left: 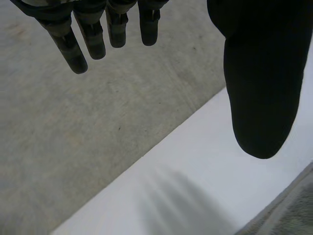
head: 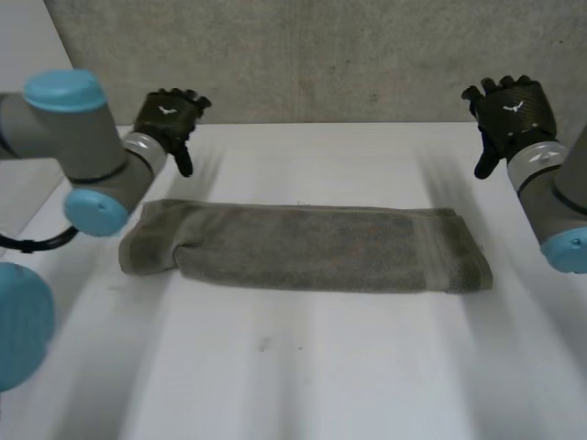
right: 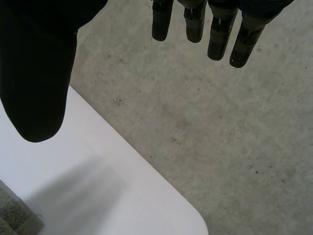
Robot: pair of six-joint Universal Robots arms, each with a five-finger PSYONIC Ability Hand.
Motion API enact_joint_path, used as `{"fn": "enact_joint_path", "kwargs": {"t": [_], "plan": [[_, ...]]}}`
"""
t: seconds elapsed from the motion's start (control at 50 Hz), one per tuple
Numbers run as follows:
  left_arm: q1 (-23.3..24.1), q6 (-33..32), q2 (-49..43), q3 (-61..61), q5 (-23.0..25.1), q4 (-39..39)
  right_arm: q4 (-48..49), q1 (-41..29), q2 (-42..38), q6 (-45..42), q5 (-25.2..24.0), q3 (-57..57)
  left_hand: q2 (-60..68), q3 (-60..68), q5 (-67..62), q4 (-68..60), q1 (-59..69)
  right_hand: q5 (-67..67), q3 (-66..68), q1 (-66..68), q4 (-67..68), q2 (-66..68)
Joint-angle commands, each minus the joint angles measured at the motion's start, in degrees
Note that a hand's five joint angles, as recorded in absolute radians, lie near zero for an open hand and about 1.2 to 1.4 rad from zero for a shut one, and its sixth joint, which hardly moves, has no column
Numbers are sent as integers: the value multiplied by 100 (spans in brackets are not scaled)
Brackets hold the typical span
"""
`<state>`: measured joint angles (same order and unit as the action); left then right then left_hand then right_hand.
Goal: Fold the towel.
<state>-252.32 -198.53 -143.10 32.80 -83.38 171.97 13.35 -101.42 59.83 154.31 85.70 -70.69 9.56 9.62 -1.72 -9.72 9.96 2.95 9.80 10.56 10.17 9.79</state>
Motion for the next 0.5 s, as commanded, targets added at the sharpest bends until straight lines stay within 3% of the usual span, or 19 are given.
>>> {"fn": "enact_joint_path", "kwargs": {"t": [0.02,0.18,0.32,0.5], "plan": [[-274,781,1205,1404,6,-454,-735,35,705,-24,-255,-576,44,38,172,-28,4,-295,20,-56,-17,21],[-459,1062,2462,3505,-3,-480,-1862,52,855,12,-414,-1120,48,42,167,-32,9,97,413,337,376,414],[-467,1062,2796,4681,-55,28,-1783,237,952,-15,-616,-1764,82,76,134,-66,42,874,1189,1113,1152,1190],[-467,1062,2717,5131,-328,601,-1161,535,873,-23,-1046,-2527,217,211,-1,-201,177,1596,1912,1836,1874,1912]]}}
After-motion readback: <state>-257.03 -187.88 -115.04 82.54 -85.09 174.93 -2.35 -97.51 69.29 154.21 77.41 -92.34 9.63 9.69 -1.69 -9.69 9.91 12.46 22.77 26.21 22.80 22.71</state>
